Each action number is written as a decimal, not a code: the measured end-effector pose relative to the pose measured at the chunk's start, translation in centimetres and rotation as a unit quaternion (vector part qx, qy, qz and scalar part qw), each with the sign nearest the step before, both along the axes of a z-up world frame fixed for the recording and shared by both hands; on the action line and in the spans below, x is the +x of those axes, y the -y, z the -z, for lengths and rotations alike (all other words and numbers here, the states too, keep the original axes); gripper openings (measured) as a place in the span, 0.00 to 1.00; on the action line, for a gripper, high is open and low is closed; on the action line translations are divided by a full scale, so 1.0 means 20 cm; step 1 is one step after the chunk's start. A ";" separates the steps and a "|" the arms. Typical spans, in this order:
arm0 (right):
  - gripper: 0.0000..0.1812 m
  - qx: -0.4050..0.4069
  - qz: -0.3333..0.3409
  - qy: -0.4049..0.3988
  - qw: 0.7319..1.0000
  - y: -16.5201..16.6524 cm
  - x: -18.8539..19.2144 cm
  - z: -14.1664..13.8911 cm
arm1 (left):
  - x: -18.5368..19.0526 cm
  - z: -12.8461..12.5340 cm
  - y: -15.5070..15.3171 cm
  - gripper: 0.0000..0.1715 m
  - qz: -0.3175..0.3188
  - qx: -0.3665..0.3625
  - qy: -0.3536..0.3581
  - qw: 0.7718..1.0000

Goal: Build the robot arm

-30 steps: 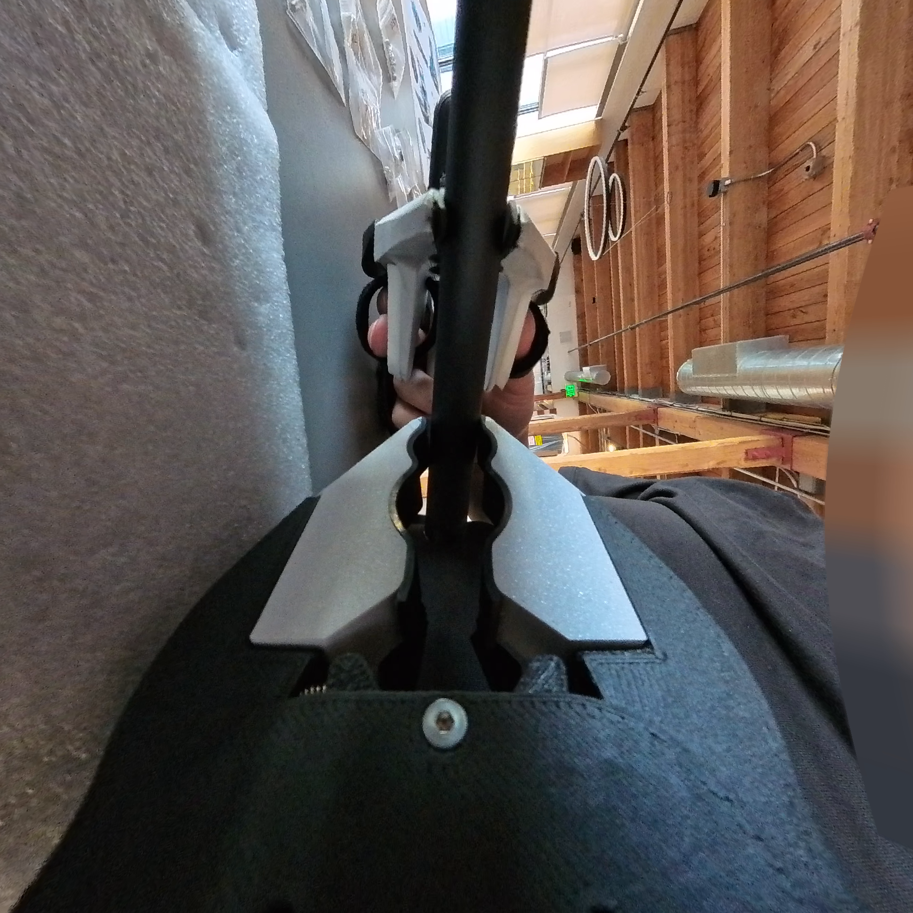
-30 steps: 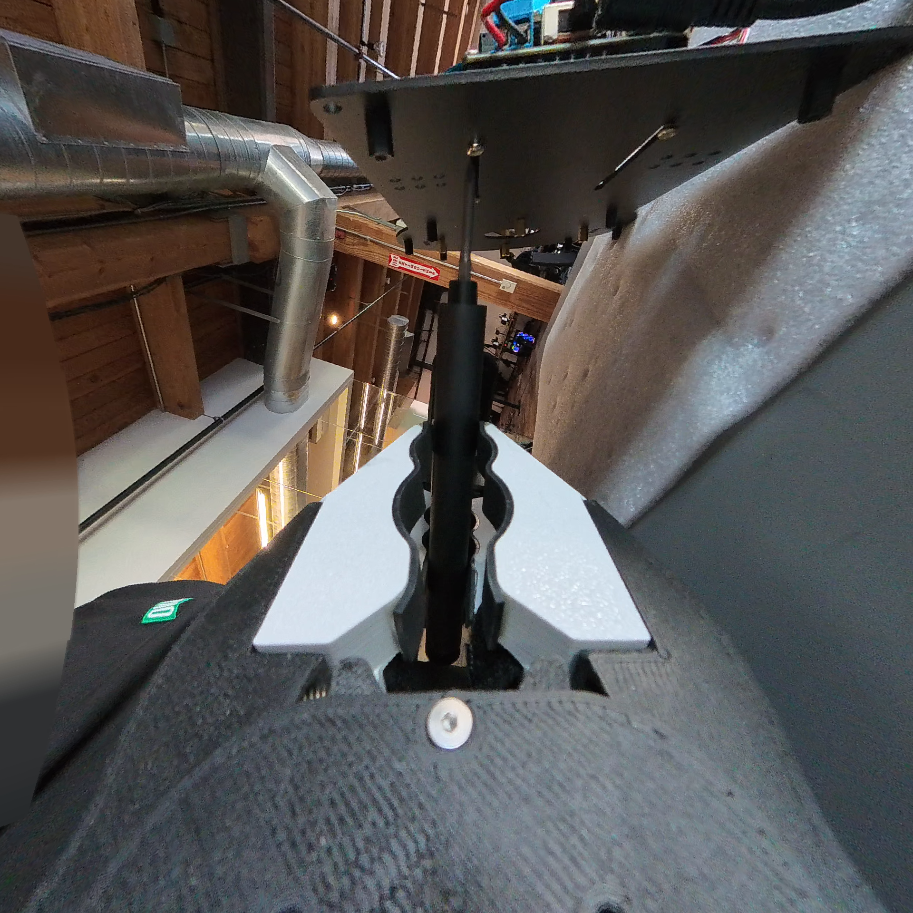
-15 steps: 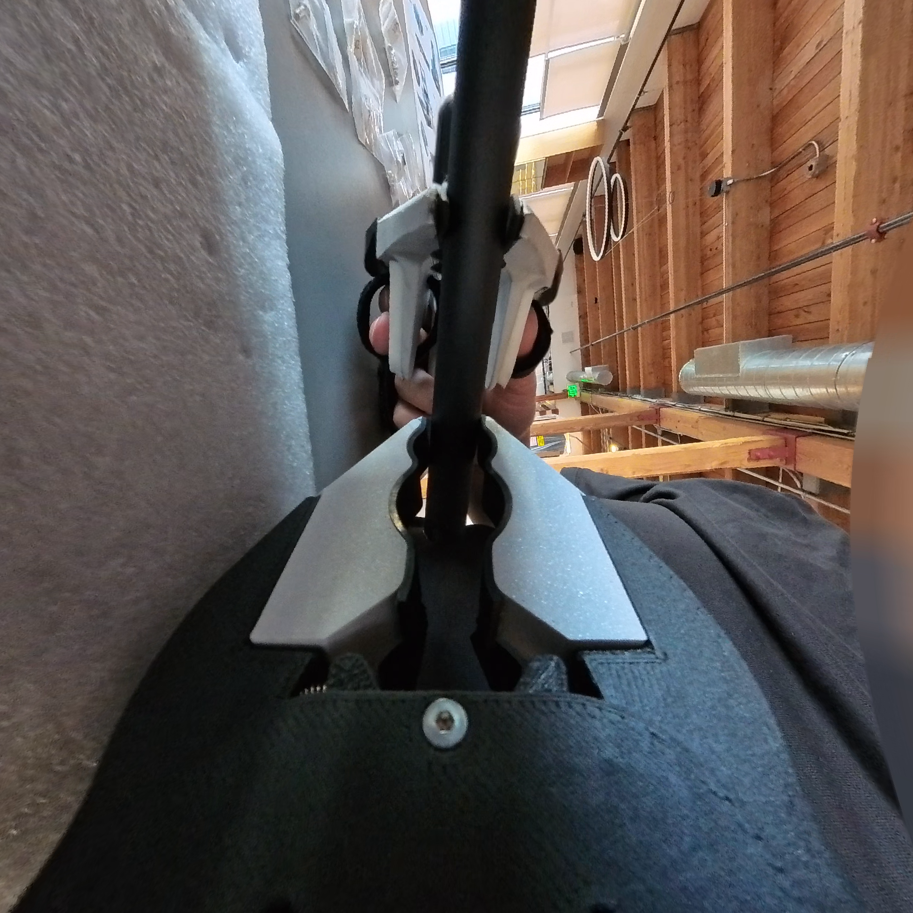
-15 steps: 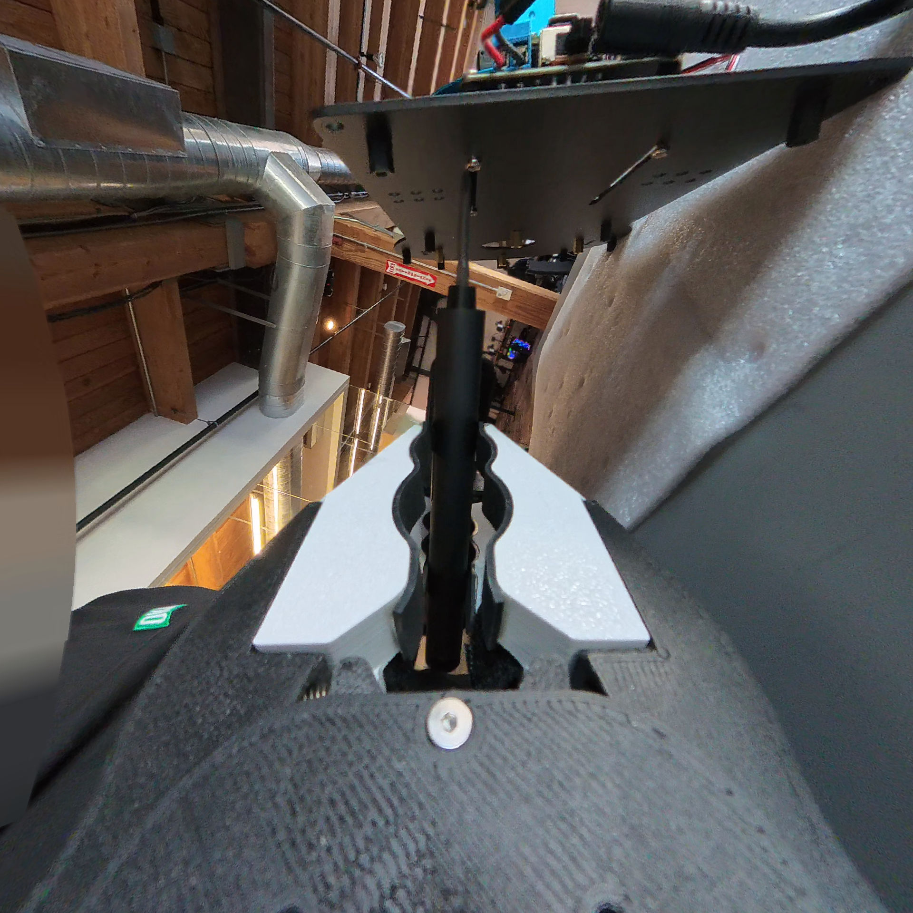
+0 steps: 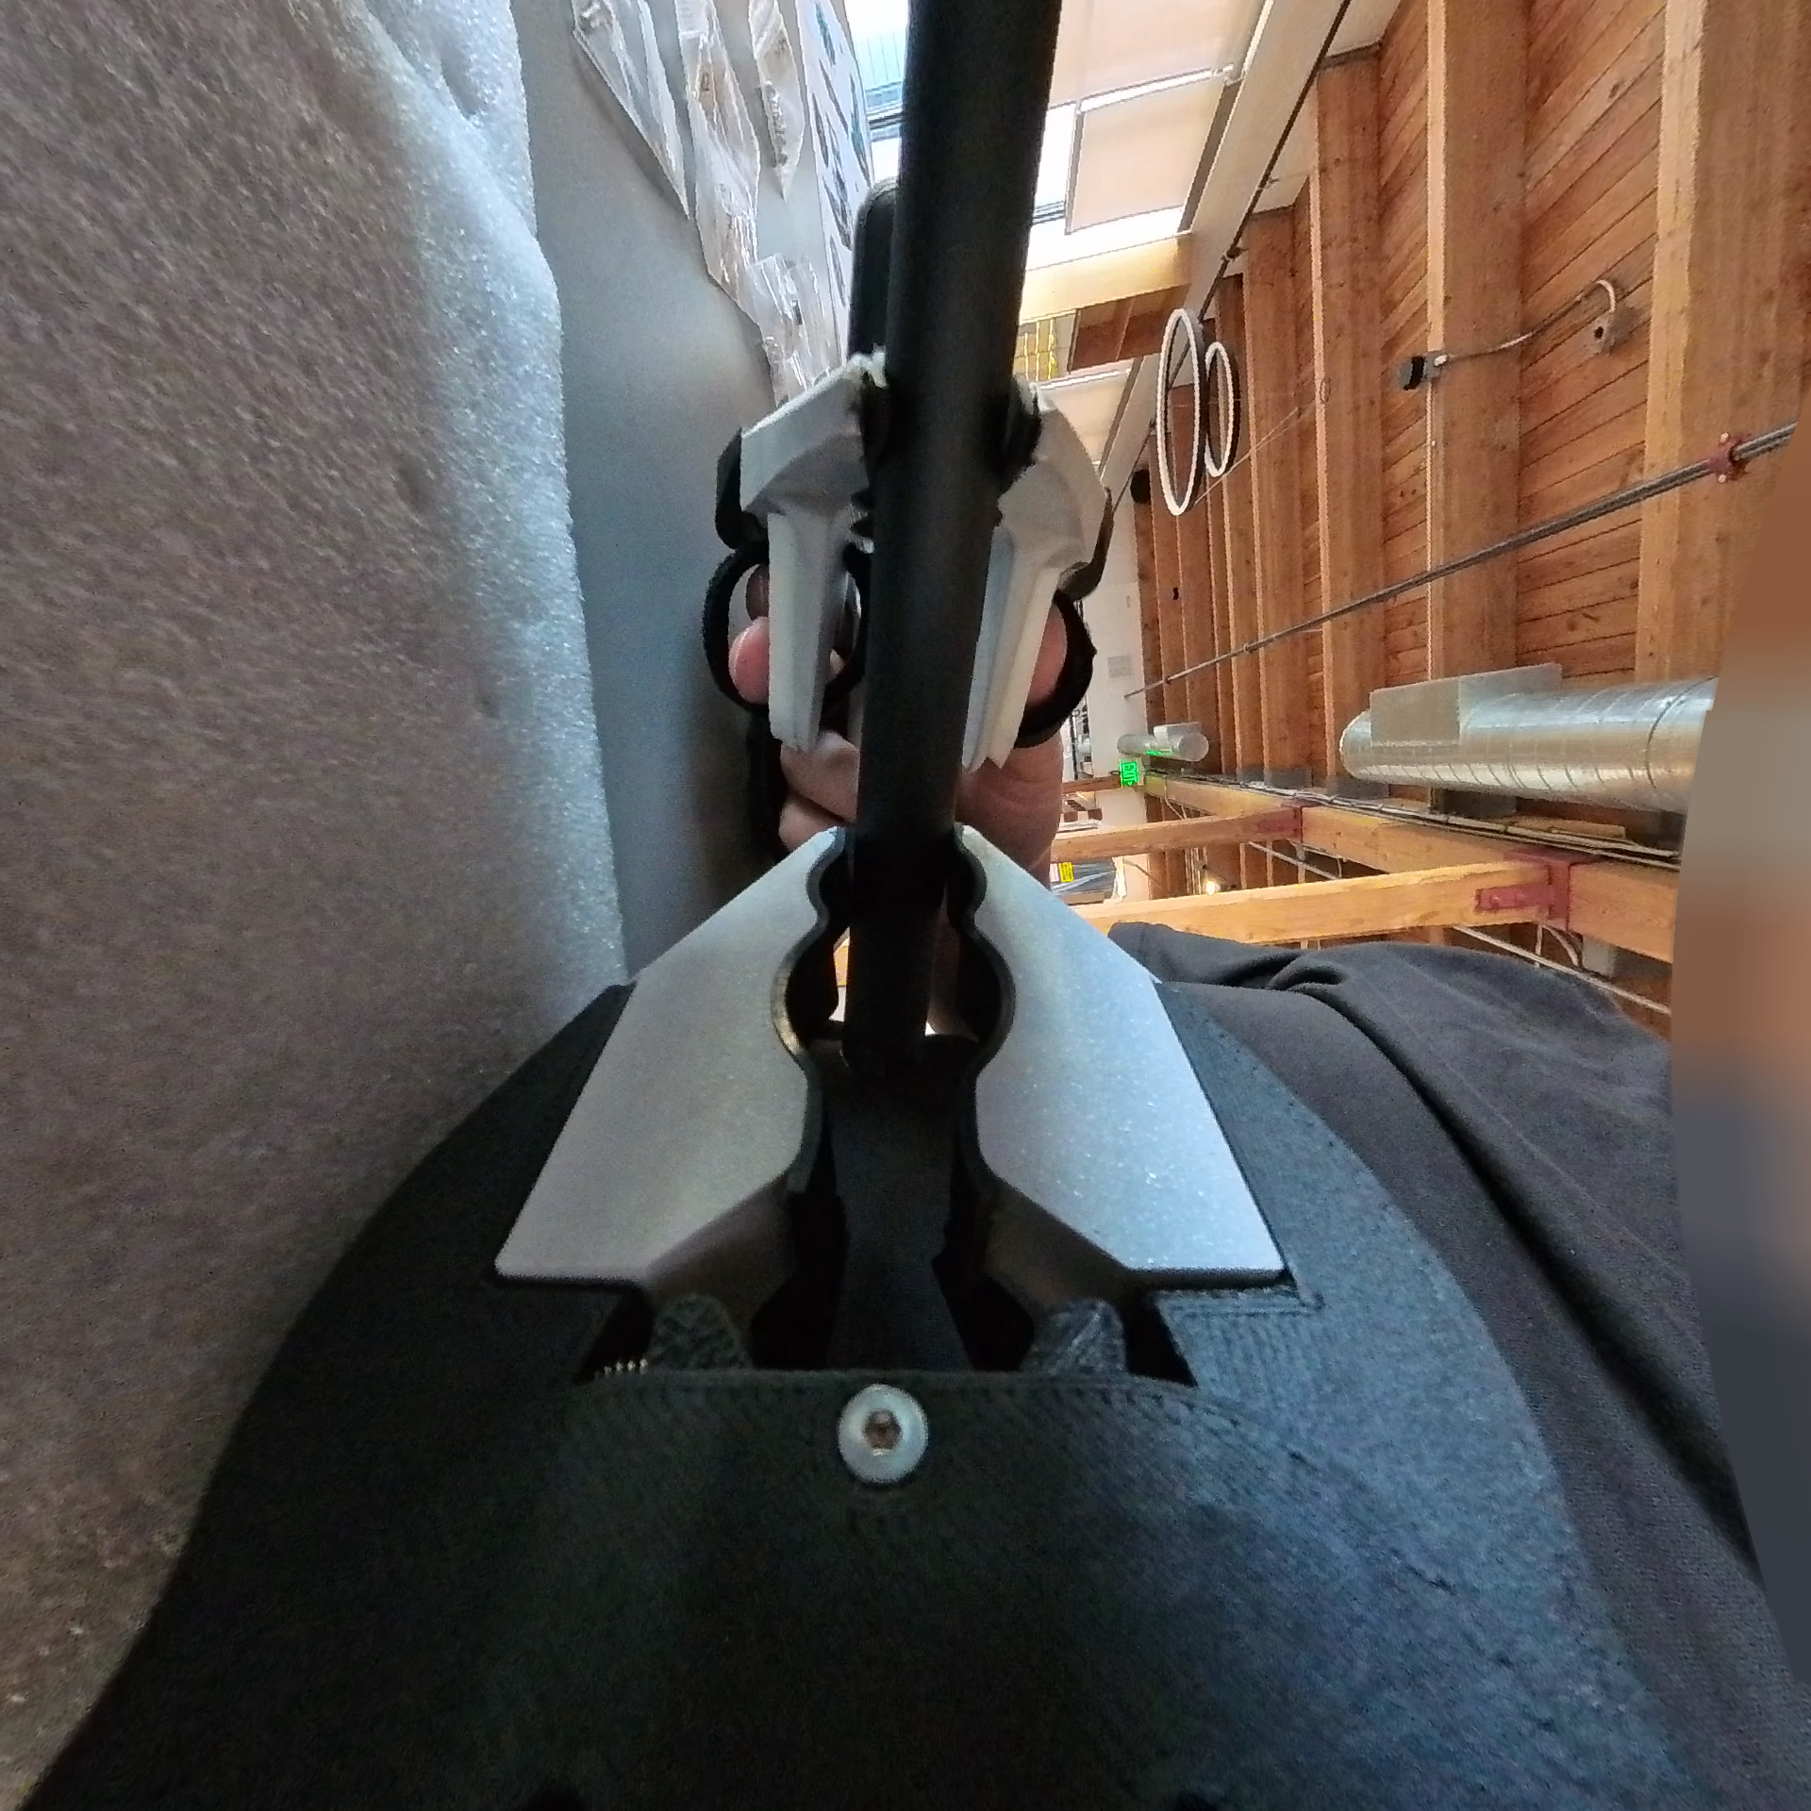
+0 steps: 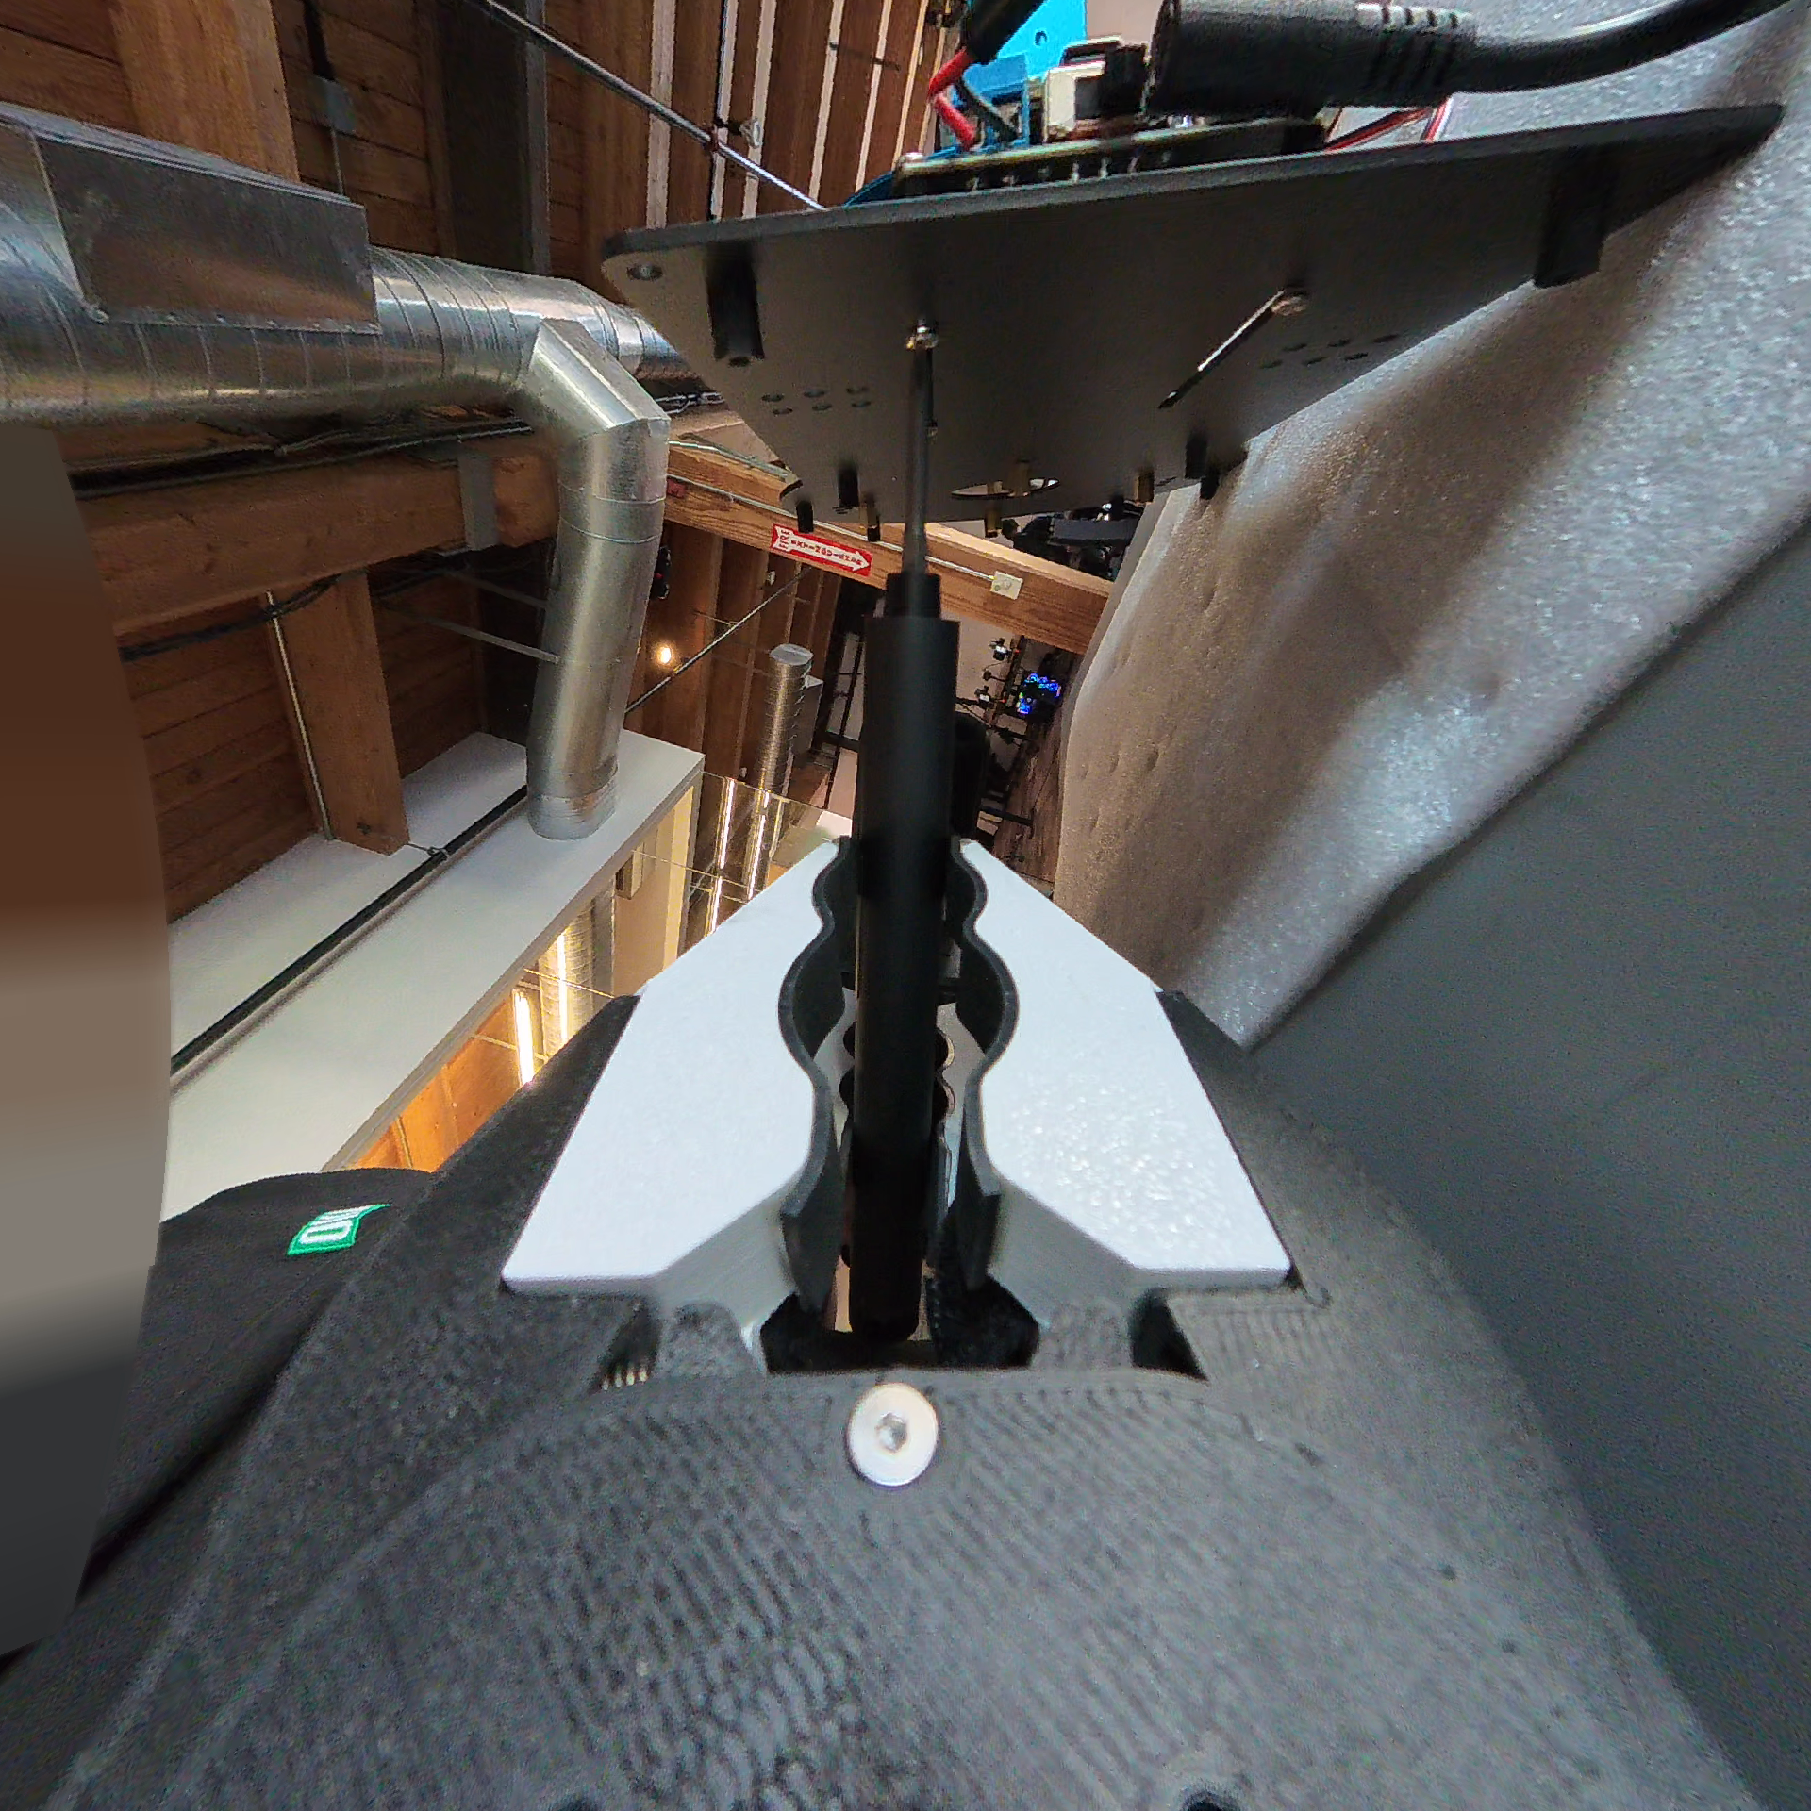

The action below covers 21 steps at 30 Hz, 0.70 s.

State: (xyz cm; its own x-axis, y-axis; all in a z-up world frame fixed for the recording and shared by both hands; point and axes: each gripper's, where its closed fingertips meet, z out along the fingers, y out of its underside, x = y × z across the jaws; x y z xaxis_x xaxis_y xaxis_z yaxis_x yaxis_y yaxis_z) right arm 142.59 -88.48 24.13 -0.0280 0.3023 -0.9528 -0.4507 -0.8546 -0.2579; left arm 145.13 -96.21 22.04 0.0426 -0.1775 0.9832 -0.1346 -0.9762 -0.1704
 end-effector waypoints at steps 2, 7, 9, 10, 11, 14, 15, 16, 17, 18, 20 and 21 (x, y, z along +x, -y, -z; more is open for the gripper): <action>0.08 -0.001 0.001 0.000 1.000 0.00 0.00 0.00 | 0.00 0.00 0.00 0.10 0.000 -0.002 0.000 1.000; 0.08 -0.002 0.003 -0.005 1.000 0.00 0.01 0.00 | 0.00 0.00 0.00 0.10 0.000 0.000 0.000 1.000; 0.08 -0.003 0.003 -0.005 1.000 -0.01 0.01 0.00 | 0.00 0.00 0.00 0.10 -0.001 -0.002 0.001 1.000; 0.08 -0.004 0.003 -0.006 1.000 -0.01 0.01 0.00 | 0.00 0.00 0.00 0.10 -0.001 -0.002 0.001 1.000; 0.08 -0.005 0.004 -0.007 1.000 -0.01 0.01 0.00 | 0.00 0.00 0.00 0.10 -0.001 -0.002 0.000 1.000; 0.11 -0.004 0.010 -0.019 1.000 -0.02 0.02 -0.01 | 0.00 0.00 -0.01 0.10 -0.003 -0.002 -0.002 1.000; 0.12 -0.005 0.013 -0.025 1.000 -0.03 0.02 -0.02 | 0.00 0.01 -0.01 0.10 -0.004 -0.001 -0.003 1.000; 0.12 -0.007 0.017 -0.031 0.999 -0.04 0.03 -0.02 | 0.00 0.01 -0.01 0.10 -0.005 -0.001 -0.003 1.000; 0.12 -0.008 0.023 -0.035 0.999 -0.04 0.04 -0.02 | 0.00 0.01 -0.01 0.10 -0.005 -0.003 -0.003 1.000; 0.11 -0.009 0.030 -0.038 0.999 -0.05 0.05 -0.02 | 0.00 0.01 -0.01 0.10 -0.006 -0.004 -0.003 1.000; 0.11 -0.013 0.039 -0.046 0.998 -0.05 0.08 -0.02 | -0.01 0.01 -0.01 0.10 -0.007 -0.002 -0.005 1.000; 0.11 -0.015 0.039 -0.048 0.998 -0.05 0.08 -0.02 | -0.01 0.01 -0.01 0.10 -0.008 -0.001 -0.005 1.000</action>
